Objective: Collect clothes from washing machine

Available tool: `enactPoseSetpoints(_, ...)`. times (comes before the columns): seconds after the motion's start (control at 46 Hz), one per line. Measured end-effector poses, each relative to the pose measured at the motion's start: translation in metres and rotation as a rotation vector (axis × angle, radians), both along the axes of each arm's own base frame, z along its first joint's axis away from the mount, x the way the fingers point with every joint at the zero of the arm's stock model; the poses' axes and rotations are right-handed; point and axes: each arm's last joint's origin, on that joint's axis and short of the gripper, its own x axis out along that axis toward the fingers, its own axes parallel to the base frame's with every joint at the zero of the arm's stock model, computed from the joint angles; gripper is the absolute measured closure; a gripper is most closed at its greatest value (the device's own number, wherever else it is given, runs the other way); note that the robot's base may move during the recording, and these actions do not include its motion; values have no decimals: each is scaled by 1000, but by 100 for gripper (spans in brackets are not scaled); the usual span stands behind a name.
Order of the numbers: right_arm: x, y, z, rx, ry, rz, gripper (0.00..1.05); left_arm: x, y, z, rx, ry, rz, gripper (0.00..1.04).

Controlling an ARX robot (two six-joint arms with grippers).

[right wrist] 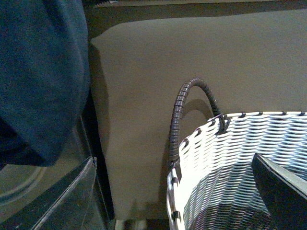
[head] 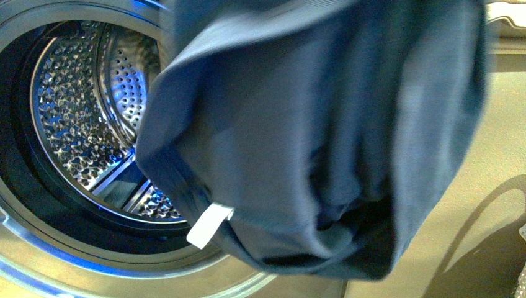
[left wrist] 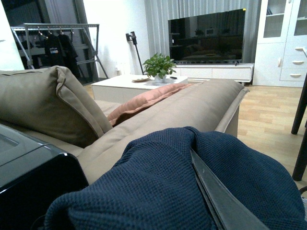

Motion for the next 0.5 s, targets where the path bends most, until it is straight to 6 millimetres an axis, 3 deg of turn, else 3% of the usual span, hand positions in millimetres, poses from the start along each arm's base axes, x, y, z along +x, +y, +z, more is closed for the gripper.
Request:
enactPoseSetpoints(0.456,0,0,0,0,0,0,8,0,-1,1,-3,2,-9,93)
enactPoseSetpoints(0.499,0,0,2,51,-25,60,8,0,-1,1,-3,2,-9,93)
